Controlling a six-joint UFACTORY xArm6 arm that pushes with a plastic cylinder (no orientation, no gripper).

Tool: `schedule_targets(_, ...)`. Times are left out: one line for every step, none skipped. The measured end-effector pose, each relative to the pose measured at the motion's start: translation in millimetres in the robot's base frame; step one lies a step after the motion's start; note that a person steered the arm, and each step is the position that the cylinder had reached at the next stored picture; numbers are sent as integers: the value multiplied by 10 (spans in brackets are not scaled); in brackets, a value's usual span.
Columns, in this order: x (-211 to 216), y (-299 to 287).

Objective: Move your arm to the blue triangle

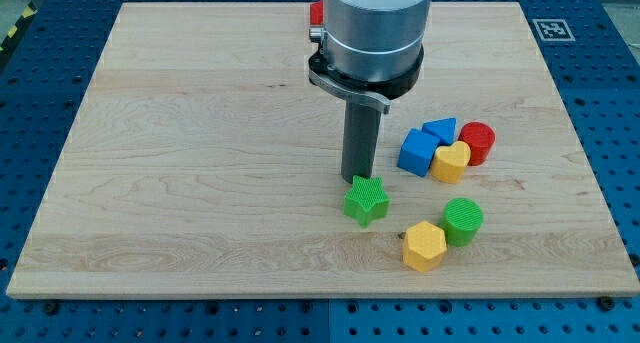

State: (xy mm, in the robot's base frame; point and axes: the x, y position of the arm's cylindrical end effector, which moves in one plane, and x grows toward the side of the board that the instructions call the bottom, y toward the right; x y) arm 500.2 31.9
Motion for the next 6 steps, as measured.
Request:
schedule_targets(13,-3)
schedule_targets(75,-3)
schedule_targets(119,28)
schedule_targets(192,188)
schedule_targets(236,381)
schedule_targets(181,382)
